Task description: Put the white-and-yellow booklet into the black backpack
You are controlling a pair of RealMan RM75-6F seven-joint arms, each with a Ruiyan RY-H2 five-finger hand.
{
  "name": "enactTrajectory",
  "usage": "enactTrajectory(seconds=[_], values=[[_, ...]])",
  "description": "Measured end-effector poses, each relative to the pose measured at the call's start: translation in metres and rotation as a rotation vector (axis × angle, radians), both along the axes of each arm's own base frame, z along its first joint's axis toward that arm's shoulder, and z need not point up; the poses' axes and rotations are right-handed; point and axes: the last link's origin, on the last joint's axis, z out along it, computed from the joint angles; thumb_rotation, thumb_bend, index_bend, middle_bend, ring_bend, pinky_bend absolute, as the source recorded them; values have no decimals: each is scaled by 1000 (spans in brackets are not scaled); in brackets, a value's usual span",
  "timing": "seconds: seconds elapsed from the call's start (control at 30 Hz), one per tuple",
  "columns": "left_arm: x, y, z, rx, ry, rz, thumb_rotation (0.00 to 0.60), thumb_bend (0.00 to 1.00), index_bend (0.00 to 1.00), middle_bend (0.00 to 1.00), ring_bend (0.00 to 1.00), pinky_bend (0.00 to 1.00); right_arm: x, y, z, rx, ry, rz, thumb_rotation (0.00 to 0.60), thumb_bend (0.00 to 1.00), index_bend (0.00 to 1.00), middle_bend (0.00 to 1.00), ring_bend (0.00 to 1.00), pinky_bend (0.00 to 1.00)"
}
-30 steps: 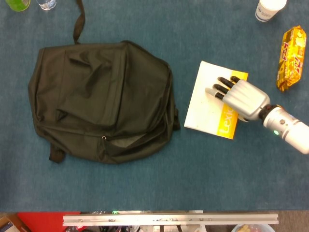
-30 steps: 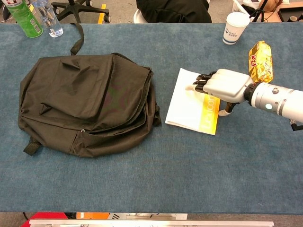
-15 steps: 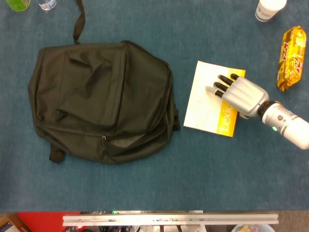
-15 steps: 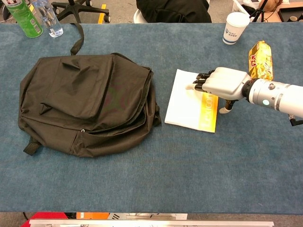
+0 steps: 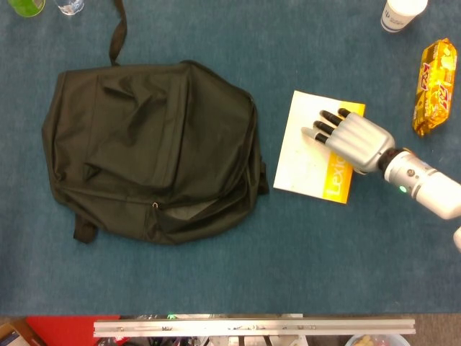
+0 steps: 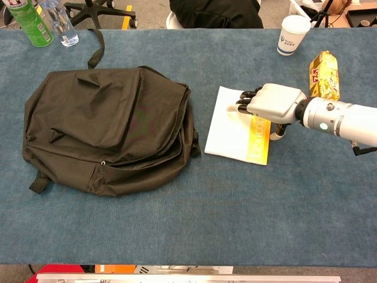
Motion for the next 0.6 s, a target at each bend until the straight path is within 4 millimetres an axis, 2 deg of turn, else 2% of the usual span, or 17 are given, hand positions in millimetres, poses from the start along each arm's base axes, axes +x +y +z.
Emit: enactTrajectory(seconds=[0.33, 0.6], values=[[-2, 0, 0, -3, 4, 4, 600, 255, 173, 207, 130, 241, -1, -1, 4, 0, 17, -4, 600, 133, 0, 157, 77, 230], [-2, -1, 0, 0, -2, 4, 600, 255, 173, 207, 130, 241, 2, -2, 0, -3, 8, 0, 600, 135, 0, 157, 77, 230]])
